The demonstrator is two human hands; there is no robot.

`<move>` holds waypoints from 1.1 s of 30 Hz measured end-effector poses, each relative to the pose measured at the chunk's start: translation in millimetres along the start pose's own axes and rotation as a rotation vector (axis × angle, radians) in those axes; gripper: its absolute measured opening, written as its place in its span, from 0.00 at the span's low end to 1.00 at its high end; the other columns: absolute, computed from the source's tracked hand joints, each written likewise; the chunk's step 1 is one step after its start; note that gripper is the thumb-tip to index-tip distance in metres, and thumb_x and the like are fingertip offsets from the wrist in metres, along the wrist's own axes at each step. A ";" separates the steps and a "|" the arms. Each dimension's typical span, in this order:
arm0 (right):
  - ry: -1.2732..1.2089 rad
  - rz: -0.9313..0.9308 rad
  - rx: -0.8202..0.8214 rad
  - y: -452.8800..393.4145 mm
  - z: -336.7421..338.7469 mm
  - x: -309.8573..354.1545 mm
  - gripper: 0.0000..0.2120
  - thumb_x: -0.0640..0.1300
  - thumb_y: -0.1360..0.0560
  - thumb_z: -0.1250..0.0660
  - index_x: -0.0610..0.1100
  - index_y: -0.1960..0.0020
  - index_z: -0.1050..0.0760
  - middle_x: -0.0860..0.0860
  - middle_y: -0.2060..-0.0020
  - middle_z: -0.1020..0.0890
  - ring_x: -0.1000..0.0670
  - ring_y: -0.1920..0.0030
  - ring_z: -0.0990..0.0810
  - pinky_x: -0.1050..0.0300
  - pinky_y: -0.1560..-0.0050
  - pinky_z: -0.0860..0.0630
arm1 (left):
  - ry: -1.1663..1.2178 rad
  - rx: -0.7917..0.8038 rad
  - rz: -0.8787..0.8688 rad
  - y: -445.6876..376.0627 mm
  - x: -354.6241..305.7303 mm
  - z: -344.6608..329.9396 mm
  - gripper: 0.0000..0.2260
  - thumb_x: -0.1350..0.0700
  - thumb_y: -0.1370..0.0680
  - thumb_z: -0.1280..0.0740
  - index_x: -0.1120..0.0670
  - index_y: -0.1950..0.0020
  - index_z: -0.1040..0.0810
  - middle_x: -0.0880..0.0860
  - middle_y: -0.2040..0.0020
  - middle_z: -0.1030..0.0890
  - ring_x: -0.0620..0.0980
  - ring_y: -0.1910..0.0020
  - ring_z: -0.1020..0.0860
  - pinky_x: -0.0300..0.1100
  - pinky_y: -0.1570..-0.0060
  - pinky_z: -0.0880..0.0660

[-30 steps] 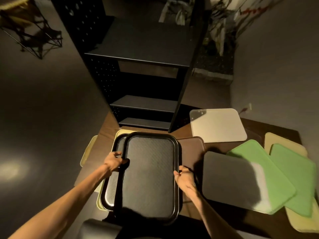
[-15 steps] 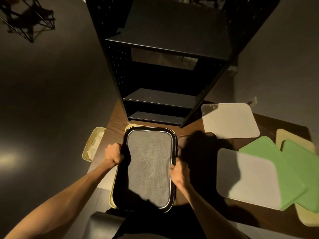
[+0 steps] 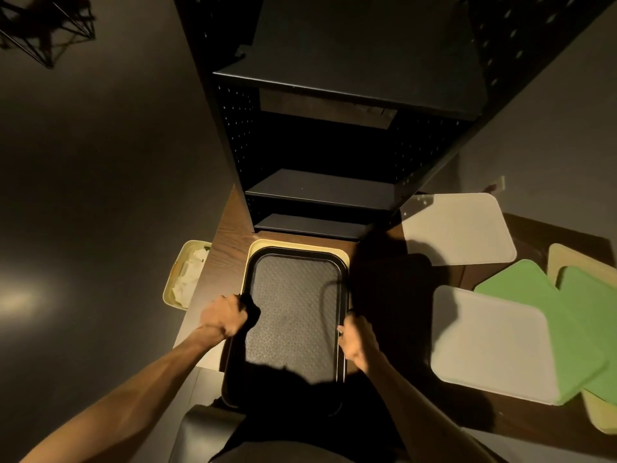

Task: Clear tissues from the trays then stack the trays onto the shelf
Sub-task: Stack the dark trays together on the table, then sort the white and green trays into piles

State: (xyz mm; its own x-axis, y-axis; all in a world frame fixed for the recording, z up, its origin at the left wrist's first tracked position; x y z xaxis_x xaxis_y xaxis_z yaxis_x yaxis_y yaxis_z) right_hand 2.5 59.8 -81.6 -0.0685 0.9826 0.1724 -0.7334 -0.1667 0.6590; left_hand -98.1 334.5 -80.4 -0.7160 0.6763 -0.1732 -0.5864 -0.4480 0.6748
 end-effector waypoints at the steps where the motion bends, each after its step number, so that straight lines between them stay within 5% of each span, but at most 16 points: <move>1: -0.009 0.004 -0.003 -3.1 -2.1 0.8 0.11 0.41 0.24 0.32 0.40 0.43 0.23 0.44 0.46 0.16 0.43 0.45 0.17 0.51 0.47 0.18 | -0.016 0.000 -0.015 -1.1 -2.6 0.1 0.18 0.47 0.21 0.40 0.59 0.40 0.23 0.62 0.41 0.20 0.61 0.43 0.20 0.50 0.44 0.24; 4: -0.132 -0.059 0.026 -20.9 -16.8 -7.1 0.18 0.38 0.27 0.31 0.41 0.38 0.26 0.46 0.48 0.15 0.46 0.47 0.16 0.51 0.46 0.18 | -0.121 0.067 -0.025 -2.2 -5.2 5.4 0.19 0.49 0.22 0.35 0.58 0.35 0.26 0.61 0.38 0.21 0.60 0.40 0.21 0.48 0.42 0.25; 6: -0.210 -0.064 0.090 -19.9 -14.7 -6.6 0.20 0.35 0.24 0.35 0.35 0.33 0.31 0.38 0.44 0.19 0.44 0.48 0.17 0.52 0.48 0.17 | -0.166 0.084 -0.031 -4.5 -4.5 9.0 0.20 0.49 0.23 0.33 0.57 0.35 0.25 0.59 0.39 0.21 0.59 0.41 0.20 0.46 0.44 0.25; 9: -0.074 -0.019 0.093 -11.9 -6.6 -6.3 0.17 0.38 0.19 0.41 0.31 0.33 0.33 0.31 0.37 0.27 0.40 0.46 0.20 0.69 0.59 0.22 | -0.301 0.004 -0.076 -3.4 -14.8 20.3 0.15 0.45 0.25 0.32 0.52 0.43 0.20 0.53 0.45 0.16 0.53 0.46 0.17 0.40 0.55 0.27; 13: -0.059 -0.065 0.039 -4.6 13.0 -11.1 0.16 0.50 0.22 0.37 0.43 0.38 0.25 0.42 0.41 0.21 0.41 0.40 0.21 0.51 0.43 0.23 | -0.355 -0.006 -0.132 3.6 -49.9 29.5 0.19 0.44 0.25 0.35 0.53 0.39 0.23 0.54 0.41 0.18 0.55 0.42 0.19 0.44 0.46 0.25; 20: -0.184 -0.030 -0.028 -2.2 51.8 -39.7 0.11 0.51 0.22 0.38 0.48 0.43 0.25 0.44 0.43 0.20 0.42 0.44 0.21 0.57 0.44 0.24 | -0.166 0.120 -0.211 18.4 -119.9 20.2 0.22 0.50 0.22 0.36 0.59 0.32 0.28 0.62 0.35 0.23 0.61 0.36 0.23 0.47 0.38 0.27; 22: -0.307 -0.036 -0.009 0.7 59.6 -54.8 0.06 0.45 0.21 0.39 0.48 0.47 0.25 0.48 0.50 0.19 0.46 0.49 0.21 0.65 0.52 0.25 | -0.086 0.144 -0.259 23.0 -141.7 15.7 0.19 0.51 0.23 0.35 0.56 0.33 0.25 0.60 0.37 0.21 0.59 0.40 0.21 0.46 0.41 0.25; 26: -0.527 -0.143 -0.087 6.4 78.2 -96.9 0.11 0.49 0.21 0.41 0.48 0.55 0.20 0.55 0.62 0.17 0.45 0.49 0.19 0.55 0.45 0.26 | 0.004 0.174 -0.326 36.1 -187.1 2.0 0.16 0.54 0.23 0.34 0.50 0.35 0.23 0.55 0.41 0.18 0.53 0.44 0.19 0.42 0.44 0.24; 29: -0.534 -0.127 -0.077 5.7 85.8 -131.3 0.14 0.50 0.21 0.41 0.45 0.41 0.22 0.44 0.45 0.18 0.42 0.41 0.21 0.52 0.40 0.27 | 0.025 0.210 -0.362 47.8 -222.0 -13.8 0.14 0.56 0.23 0.34 0.49 0.37 0.23 0.54 0.44 0.17 0.51 0.46 0.19 0.40 0.47 0.24; 33: -0.691 -0.261 -0.144 0.1 96.7 -183.6 0.10 0.49 0.25 0.38 0.47 0.55 0.20 0.43 0.46 0.17 0.40 0.43 0.20 0.51 0.39 0.24 | 0.076 0.261 -0.367 61.1 -263.2 -40.0 0.13 0.59 0.22 0.35 0.51 0.39 0.22 0.51 0.55 0.17 0.44 0.61 0.20 0.28 0.65 0.26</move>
State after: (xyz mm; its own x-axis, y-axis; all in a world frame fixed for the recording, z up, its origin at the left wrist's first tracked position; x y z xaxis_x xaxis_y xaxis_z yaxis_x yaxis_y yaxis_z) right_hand 80.4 -128.4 -42.4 0.5252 0.7060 0.4751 -0.7521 0.1239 0.6473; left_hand 39.3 105.8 -22.3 -0.5105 0.7132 -0.4803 -0.6982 -0.0178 0.7157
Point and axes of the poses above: each hand's wrist, its own y-axis away from the middle knuckle, its own z-axis out of the back of the hand, x = y × z, the point moved 3 cm from there along -y, towards the middle knuckle
